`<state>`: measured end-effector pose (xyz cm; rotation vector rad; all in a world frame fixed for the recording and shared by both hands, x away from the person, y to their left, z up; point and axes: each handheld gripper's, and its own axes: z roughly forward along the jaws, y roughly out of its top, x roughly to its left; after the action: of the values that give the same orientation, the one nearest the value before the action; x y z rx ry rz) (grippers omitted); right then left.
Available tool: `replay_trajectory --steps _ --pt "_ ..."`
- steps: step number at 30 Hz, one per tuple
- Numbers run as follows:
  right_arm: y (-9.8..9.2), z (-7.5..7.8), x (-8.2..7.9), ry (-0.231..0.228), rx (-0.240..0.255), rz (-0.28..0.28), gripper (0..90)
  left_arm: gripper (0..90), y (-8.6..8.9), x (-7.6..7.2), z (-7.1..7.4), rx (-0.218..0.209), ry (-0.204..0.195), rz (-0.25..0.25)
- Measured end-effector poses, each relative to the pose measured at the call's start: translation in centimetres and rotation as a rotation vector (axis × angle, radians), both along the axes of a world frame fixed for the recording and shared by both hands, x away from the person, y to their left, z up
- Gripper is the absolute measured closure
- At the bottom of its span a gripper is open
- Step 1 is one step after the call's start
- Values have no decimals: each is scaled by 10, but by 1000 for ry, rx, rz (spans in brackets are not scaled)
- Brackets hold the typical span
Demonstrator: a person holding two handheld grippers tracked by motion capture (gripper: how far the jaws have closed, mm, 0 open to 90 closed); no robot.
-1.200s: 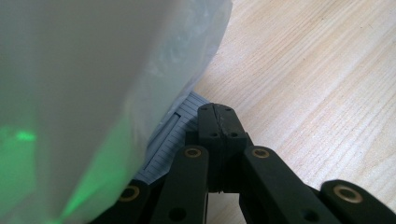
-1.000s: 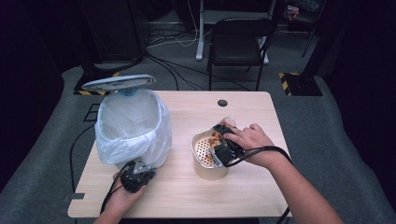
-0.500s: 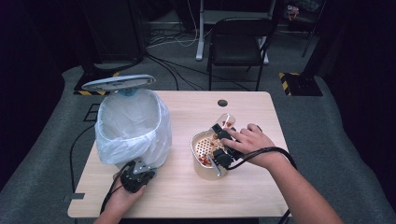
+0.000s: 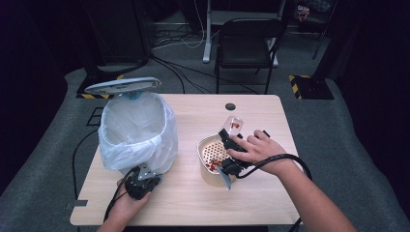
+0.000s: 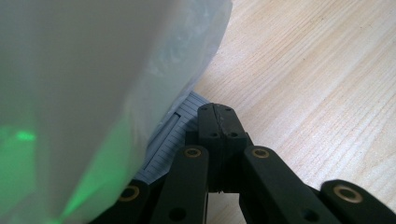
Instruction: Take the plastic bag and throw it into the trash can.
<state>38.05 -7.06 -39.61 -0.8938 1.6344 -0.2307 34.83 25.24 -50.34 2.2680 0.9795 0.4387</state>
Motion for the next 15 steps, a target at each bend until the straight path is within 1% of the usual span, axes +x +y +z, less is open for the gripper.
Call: replay_trajectory --steps 2,3,4,5,6,7,8,9,10,12,13,15 --pt "0 1 0 2 4 0 497 900 0 0 0 0 0 0" --pt "1 4 0 31 17 -3 496 900 0 0 0 0 0 0" --pt "1 4 0 31 17 -3 496 900 0 0 0 0 0 0" --pt "1 6 0 35 35 -3 496 900 0 0 0 0 0 0" --pt "1 8 0 66 63 -14 496 900 0 0 0 -1 0 0" --pt "1 10 0 78 82 -22 496 900 0 0 0 0 0 1" --pt "2 11 0 84 88 -15 495 900 0 0 0 -1 0 1" --pt "2 11 0 96 98 -27 496 900 0 0 0 -1 1 1" --pt "1 12 1 98 108 -19 496 900 0 0 0 -1 0 2" --pt "2 12 1 96 98 -20 495 900 0 0 0 -1 1 1" --pt "2 12 1 102 87 -32 496 900 0 0 0 -2 0 1" --pt "2 9 1 90 80 -33 496 900 0 0 0 -1 1 1"
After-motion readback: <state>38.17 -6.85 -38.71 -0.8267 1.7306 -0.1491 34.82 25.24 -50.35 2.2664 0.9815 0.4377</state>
